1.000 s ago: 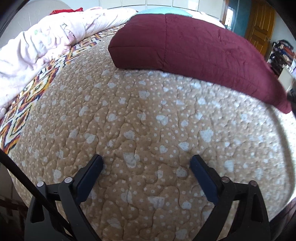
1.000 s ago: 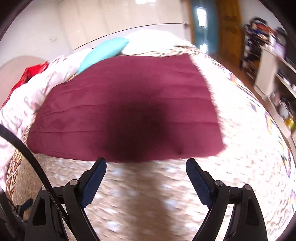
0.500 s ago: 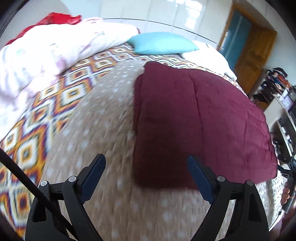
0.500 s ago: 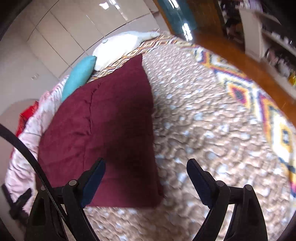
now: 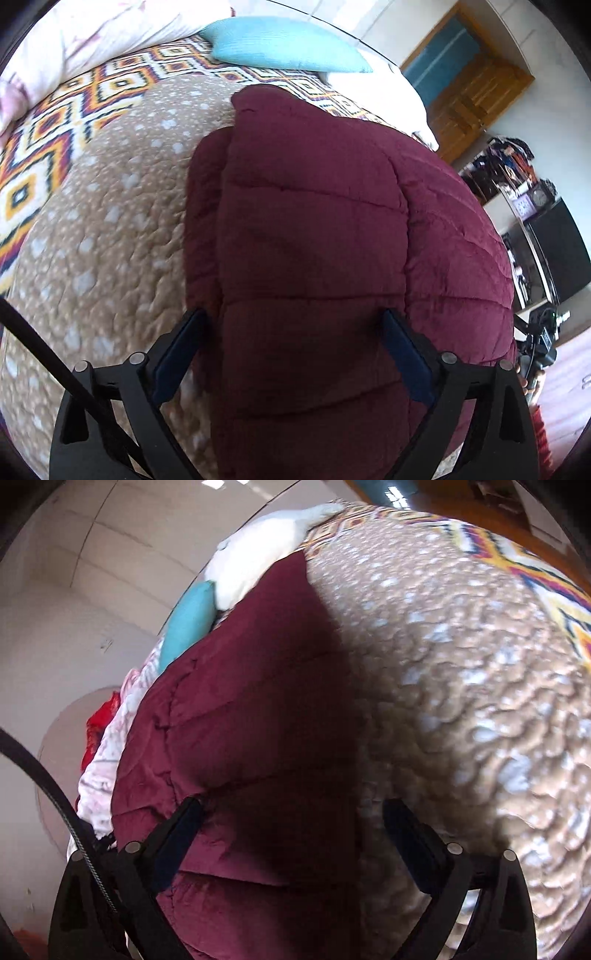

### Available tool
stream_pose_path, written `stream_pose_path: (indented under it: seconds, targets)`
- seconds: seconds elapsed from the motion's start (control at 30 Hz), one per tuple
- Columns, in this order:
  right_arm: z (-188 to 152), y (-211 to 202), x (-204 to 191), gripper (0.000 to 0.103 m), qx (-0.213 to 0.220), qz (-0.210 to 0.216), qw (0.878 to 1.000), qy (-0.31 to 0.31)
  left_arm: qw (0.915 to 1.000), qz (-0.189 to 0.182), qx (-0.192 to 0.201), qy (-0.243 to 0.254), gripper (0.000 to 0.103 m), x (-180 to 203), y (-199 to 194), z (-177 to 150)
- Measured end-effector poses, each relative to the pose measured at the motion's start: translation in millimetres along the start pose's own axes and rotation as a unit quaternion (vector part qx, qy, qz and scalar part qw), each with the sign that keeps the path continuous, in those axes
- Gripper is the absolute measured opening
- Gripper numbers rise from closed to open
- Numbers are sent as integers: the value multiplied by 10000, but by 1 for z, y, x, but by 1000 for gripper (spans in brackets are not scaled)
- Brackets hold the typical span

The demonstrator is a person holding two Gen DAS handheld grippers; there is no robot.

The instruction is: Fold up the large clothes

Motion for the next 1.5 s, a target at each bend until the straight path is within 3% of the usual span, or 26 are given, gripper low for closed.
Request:
stream_pose_path:
  seconds: [0.07, 0.2, 0.27, 0.33, 0.4, 0.47, 0.6, 0.7, 0.87, 0.97, 1.07, 1.13, 1.23, 1.3, 1.4, 1.5]
  targets:
    - [-6, 15, -11, 103, -251, 79, 9994, -218, 10000, 14, -25, 19, 97, 1, 6, 1]
    - [-9, 37, -22, 103, -304, -541, 9944, -855, 9990, 405, -75, 146, 96, 3, 16, 0]
    - [-7, 39, -21, 100, -255, -652, 9947, -753, 9986, 487, -44, 198, 81, 9, 9, -2]
    - [-6, 36, -19, 84, -256, -682, 9953, -645, 9983, 512, 3, 271, 58, 14, -3, 2]
    - [-3, 27, -20, 55, -338, -406, 9980, -346, 9989, 385, 15, 272, 46, 18, -20, 6]
    - [0, 11, -32, 38, -332, -30, 9992, -230, 9997, 105, 0, 230, 29, 29, -41, 9]
    - [-6, -10, -57, 32, -395, 155, 9982, -431, 9982, 416, -7, 423, 29, 39, -63, 14]
    - [-11, -11, -60, 33, -430, 64, 9977, -525, 9977, 609, -160, 266, 38, 31, -54, 17]
    - [-1, 3, -58, 33, -283, -501, 9962, -649, 9920, 1105, 89, 610, 36, 39, -44, 29]
    - [12, -3, -72, 33, -78, -623, 9934, -960, 9912, 1116, 253, 659, 35, 41, -36, 47]
    - [26, 0, -71, 34, 30, -636, 9930, -995, 9925, 1131, 144, 441, 38, 31, -9, 54]
    - [31, 21, -62, 39, -49, -802, 9928, -886, 9907, 1289, 100, 420, 47, 24, 9, 52]
    - [33, 46, -40, 60, -153, -1132, 9906, -751, 9892, 1411, 194, 338, 57, 15, 23, 49]
    - [31, 52, -24, 84, -105, -1337, 9892, -591, 9897, 1385, 205, 301, 59, 13, 22, 49]
    - [31, 39, -19, 87, 99, -1283, 9908, -411, 9910, 1303, 208, 226, 59, 16, 6, 52]
    - [35, 5, -23, 87, 470, -1064, 9928, -276, 9917, 1184, 477, 180, 60, 18, -27, 57]
Point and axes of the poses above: each gripper's, at about its wrist camera, not at the fingertips, and y roughly the way its jaws point, x to its right, z to its top, the point moved 9 cm from there along y, roughly the way its jaws point, and after that the axes turned 8 degrees about x, right-handed, at the moved point
